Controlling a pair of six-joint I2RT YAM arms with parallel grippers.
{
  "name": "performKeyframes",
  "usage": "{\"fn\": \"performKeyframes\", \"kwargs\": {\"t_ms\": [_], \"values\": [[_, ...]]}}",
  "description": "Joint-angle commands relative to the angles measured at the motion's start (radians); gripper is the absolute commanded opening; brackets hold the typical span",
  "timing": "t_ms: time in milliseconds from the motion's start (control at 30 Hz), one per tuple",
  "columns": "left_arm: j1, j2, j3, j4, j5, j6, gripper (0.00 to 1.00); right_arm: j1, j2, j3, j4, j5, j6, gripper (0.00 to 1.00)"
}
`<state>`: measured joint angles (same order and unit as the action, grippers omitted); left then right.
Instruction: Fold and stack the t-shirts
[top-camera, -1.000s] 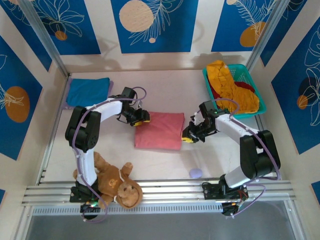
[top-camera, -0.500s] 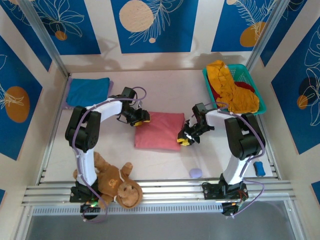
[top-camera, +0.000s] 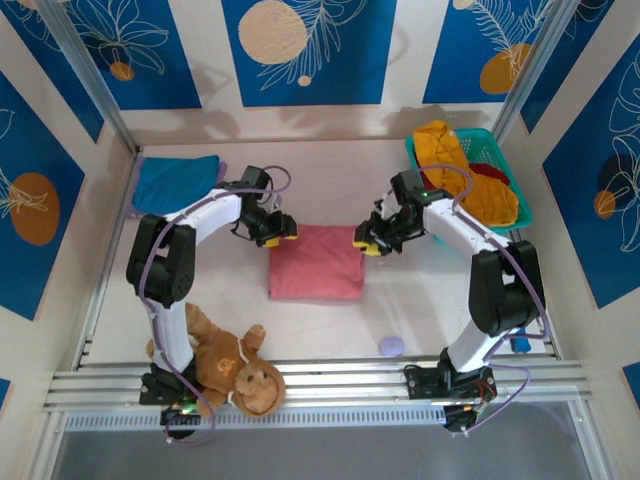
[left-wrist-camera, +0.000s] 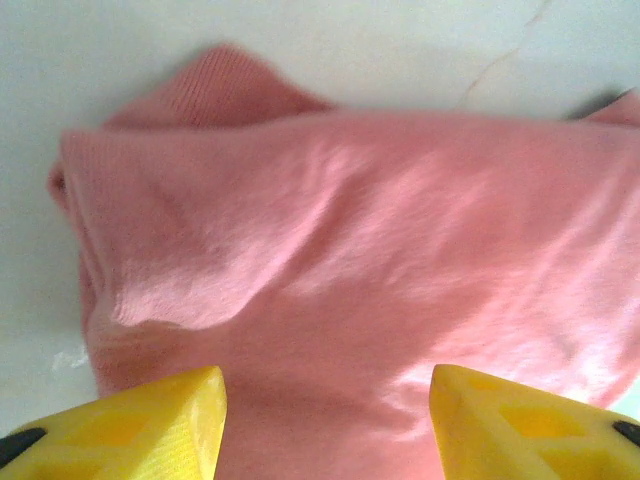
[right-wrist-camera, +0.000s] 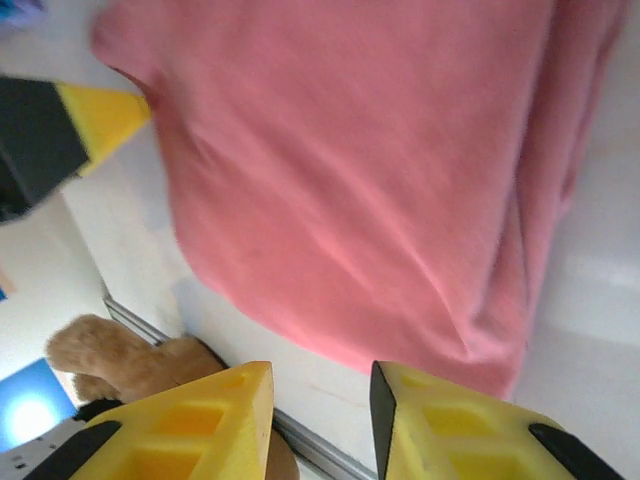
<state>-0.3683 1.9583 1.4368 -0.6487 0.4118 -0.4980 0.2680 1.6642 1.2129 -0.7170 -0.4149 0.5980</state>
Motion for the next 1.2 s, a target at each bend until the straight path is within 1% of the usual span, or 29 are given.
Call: {"fn": "performKeyframes", "kwargs": {"t_ms": [0, 100, 167, 267, 400, 500, 700, 833, 1033, 1167], "values": [[0.008, -0.03, 0.07, -0.061, -0.02, 0.014, 0.57, -0.02, 0.094, 0.078, -0.003, -0.067, -0.021, 0.34], [0.002, 0.003, 0.082, -0.055, -0.017, 0.006, 0.57, -0.035, 0.196, 0.132, 0.065, -0.133, 0.003, 0.34], [-0.002, 0.027, 0.079, -0.046, -0.018, 0.0, 0.58, -0.046, 0.265, 0.156, 0.088, -0.147, 0.024, 0.34], [-0.003, 0.059, 0.064, -0.031, -0.03, -0.004, 0.58, -0.061, 0.348, 0.164, 0.094, -0.09, 0.045, 0.34], [-0.003, 0.103, 0.057, -0.02, -0.021, 0.003, 0.58, -0.064, 0.383, 0.124, 0.123, -0.1, 0.044, 0.34], [-0.006, 0.102, 0.101, -0.057, -0.01, 0.028, 0.58, -0.06, 0.335, 0.113, 0.099, -0.093, 0.014, 0.34], [-0.006, 0.012, 0.149, -0.178, -0.096, 0.103, 0.61, -0.06, 0.142, 0.096, 0.02, -0.049, -0.035, 0.34], [-0.006, -0.045, 0.068, -0.189, -0.143, 0.123, 0.63, -0.06, 0.063, 0.066, -0.017, -0.051, -0.048, 0.35], [-0.016, -0.096, -0.083, -0.107, -0.125, 0.092, 0.68, -0.062, -0.004, -0.002, -0.01, -0.065, -0.044, 0.35], [-0.044, -0.096, -0.122, -0.076, -0.128, 0.079, 0.68, -0.064, -0.037, -0.024, -0.009, -0.063, -0.047, 0.36]]}}
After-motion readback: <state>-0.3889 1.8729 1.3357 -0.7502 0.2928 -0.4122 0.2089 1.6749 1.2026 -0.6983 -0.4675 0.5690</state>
